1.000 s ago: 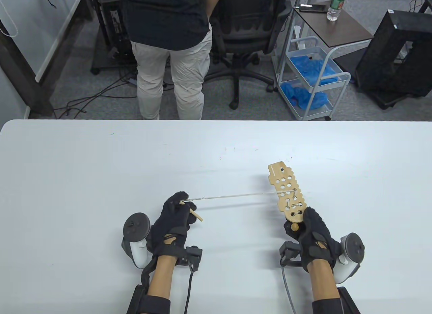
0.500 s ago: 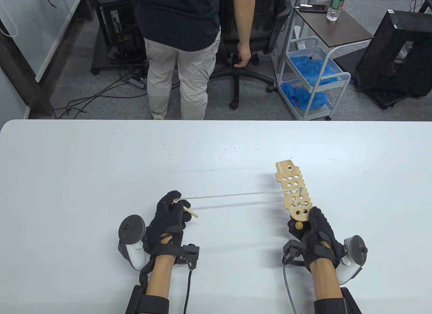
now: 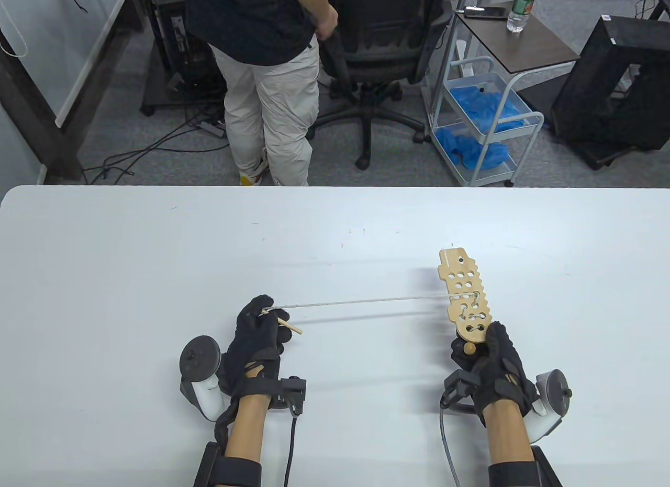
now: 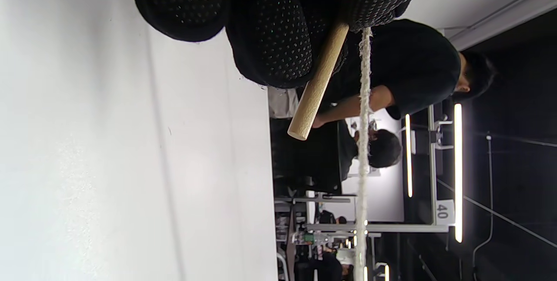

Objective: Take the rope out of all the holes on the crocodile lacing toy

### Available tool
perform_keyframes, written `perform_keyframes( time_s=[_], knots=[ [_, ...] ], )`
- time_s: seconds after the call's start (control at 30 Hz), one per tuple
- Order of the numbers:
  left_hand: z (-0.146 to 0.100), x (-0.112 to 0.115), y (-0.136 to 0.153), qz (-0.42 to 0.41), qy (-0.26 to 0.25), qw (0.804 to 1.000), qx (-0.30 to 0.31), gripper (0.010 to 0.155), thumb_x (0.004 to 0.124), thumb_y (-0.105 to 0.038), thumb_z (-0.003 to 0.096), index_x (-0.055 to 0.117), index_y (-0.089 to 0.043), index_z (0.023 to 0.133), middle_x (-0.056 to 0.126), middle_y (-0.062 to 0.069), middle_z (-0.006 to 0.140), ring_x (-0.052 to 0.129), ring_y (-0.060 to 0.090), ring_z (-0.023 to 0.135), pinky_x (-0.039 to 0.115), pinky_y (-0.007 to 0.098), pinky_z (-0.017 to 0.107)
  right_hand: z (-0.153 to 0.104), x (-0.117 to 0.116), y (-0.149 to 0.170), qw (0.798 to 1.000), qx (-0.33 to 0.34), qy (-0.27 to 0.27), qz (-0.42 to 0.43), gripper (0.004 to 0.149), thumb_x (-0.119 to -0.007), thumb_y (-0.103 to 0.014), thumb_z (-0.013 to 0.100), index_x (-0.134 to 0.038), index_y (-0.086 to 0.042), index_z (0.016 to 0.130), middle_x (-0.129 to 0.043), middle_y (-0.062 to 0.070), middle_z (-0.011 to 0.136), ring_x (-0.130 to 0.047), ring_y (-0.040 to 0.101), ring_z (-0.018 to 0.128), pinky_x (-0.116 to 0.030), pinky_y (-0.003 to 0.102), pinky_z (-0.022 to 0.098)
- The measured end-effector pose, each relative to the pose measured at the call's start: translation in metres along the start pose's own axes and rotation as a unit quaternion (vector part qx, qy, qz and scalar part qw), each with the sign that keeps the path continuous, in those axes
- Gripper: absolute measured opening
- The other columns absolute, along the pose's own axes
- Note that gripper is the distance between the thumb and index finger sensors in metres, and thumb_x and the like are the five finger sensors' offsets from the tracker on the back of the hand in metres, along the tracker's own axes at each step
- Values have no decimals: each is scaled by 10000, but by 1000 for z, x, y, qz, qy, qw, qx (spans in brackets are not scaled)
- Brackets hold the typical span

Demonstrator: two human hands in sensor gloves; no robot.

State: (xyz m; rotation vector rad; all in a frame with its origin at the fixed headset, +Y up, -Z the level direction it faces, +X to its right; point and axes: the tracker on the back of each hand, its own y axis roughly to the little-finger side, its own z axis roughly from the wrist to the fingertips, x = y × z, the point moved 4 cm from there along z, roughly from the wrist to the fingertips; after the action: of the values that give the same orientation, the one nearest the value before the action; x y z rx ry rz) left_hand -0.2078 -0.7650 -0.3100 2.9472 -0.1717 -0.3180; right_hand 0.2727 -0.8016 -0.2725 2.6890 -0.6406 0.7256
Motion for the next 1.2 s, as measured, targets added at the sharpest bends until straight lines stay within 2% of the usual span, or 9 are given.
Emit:
perform_keyframes(
  time_s=[0.53, 1.2],
  knots=[
    [-1, -7, 5, -34, -22, 999, -12, 498, 697, -430, 569, 569, -416, 1050, 881, -86, 903, 963, 70, 630, 848, 353, 517, 0, 4, 1, 1000, 1, 11, 25, 517, -704, -415, 484, -733, -69, 867, -904, 207, 726, -966, 330, 503, -747, 580, 493],
    [-2, -5, 2, -33, -18, 999, -8, 492, 702, -430, 563, 587, -410, 1041, 896, -81, 880, 969, 74, 618, 850, 359, 511, -1, 1, 2, 1000, 3, 5, 20, 518, -711, -415, 481, -739, -67, 864, -907, 210, 722, -968, 332, 497, -748, 582, 487]
  ],
)
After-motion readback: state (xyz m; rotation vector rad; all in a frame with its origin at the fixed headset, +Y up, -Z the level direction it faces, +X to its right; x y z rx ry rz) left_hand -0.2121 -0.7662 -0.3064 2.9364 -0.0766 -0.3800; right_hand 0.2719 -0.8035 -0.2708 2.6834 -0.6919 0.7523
